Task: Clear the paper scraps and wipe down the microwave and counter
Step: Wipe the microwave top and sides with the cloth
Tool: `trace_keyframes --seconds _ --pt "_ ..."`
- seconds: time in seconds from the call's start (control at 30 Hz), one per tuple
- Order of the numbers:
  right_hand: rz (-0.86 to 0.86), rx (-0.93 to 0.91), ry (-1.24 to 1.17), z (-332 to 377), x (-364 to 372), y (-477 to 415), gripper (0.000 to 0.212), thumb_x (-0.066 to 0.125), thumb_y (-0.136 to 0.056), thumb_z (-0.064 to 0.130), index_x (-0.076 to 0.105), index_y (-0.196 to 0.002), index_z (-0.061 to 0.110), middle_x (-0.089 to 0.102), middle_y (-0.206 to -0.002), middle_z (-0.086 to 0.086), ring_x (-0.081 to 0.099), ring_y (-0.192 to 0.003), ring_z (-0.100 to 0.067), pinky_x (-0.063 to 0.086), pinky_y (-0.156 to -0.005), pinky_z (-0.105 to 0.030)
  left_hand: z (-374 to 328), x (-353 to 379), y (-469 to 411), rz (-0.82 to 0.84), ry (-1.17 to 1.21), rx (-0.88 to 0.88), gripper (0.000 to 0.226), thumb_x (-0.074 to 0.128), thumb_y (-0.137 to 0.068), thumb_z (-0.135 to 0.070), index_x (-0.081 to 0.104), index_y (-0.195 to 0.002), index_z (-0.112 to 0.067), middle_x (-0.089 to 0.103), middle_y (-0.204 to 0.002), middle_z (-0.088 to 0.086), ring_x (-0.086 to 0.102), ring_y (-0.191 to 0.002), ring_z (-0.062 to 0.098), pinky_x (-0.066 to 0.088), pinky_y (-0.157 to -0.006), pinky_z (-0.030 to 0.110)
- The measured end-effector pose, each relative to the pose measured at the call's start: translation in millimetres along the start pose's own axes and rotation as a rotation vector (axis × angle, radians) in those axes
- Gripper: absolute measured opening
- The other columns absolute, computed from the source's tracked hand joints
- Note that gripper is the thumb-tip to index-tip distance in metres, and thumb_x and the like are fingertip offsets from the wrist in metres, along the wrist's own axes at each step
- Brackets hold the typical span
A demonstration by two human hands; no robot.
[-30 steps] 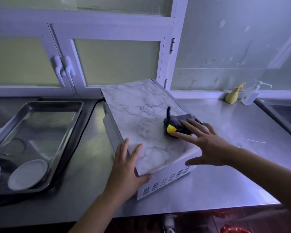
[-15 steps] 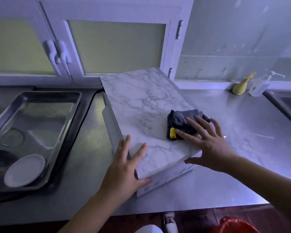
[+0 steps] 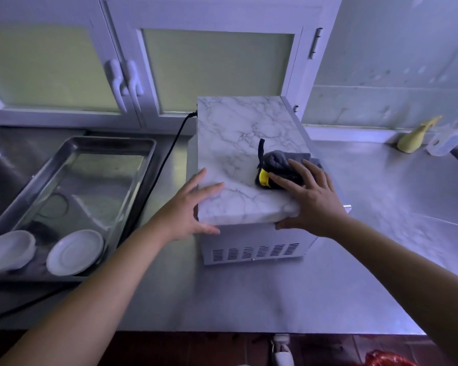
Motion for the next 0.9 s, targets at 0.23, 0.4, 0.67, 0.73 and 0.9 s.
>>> trace_keyframes --seconds 0.23,0.4,0.67,0.73,0.9 --pt "0.045 0.049 -0.033 -2.6 14.2 -24.8 0.112 0.075 -0.053 0.078 0.023 -0.150 0.056 0.011 -0.165 0.004 0.005 -0.151 -0.032 0.010 -0.122 -0.053 24.5 -8.2 -24.8 0.033 -0.010 0.022 0.102 0.093 -0.058 -0.043 0.036 -0.141 -0.061 -0.003 -0.165 -0.021 0.008 -0.151 0.000 0.022 -0.121 0.032" --pt "0.051 0.109 -0.147 -5.5 5.7 -25.5 0.081 0.043 -0.068 0.090 0.029 -0.143 0.063 0.015 -0.162 0.011 0.005 -0.150 -0.023 0.006 -0.122 -0.048 24.9 -5.3 -29.4 0.053 0.022 0.036 0.099 0.089 -0.057 -0.050 0.031 -0.135 -0.072 -0.006 -0.159 -0.031 0.005 -0.151 -0.001 0.021 -0.121 0.033" --pt "0.114 0.116 -0.201 -6.8 -23.1 -50.6 0.092 0.077 -0.081 0.047 0.017 -0.150 0.058 0.035 -0.146 0.003 0.028 -0.131 -0.028 0.034 -0.110 -0.051 21.9 -3.6 -18.4 0.056 -0.121 -0.102 0.106 0.091 -0.060 -0.049 0.029 -0.146 -0.058 -0.004 -0.166 -0.015 0.000 -0.154 0.014 0.016 -0.124 0.047" --pt "0.133 0.103 -0.127 -9.9 -26.8 -53.5 0.103 0.079 -0.077 0.052 0.008 -0.152 0.055 0.036 -0.147 0.001 0.029 -0.133 -0.028 0.029 -0.111 -0.050 14.7 -3.7 -14.2 0.072 -0.330 -0.156 0.109 0.084 -0.062 -0.061 0.021 -0.150 -0.054 -0.001 -0.168 -0.006 -0.002 -0.154 0.023 0.009 -0.124 0.050" --pt "0.207 -0.025 -0.012 -4.6 -22.2 -77.9 0.103 0.074 -0.074 0.052 0.013 -0.155 0.035 0.041 -0.150 0.002 0.035 -0.139 -0.025 0.020 -0.118 -0.048 -27.7 -25.9 -11.4 0.056 -0.335 -0.167 0.108 0.048 -0.056 -0.093 0.035 -0.150 -0.042 0.026 -0.162 -0.001 0.014 -0.151 0.018 0.011 -0.123 0.037"
Point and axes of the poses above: each hand's wrist, its own y-axis away from the middle knuckle, its own x-axis out of the palm, z = x × y, the point moved 10 cm from there along -y, towards the middle knuckle
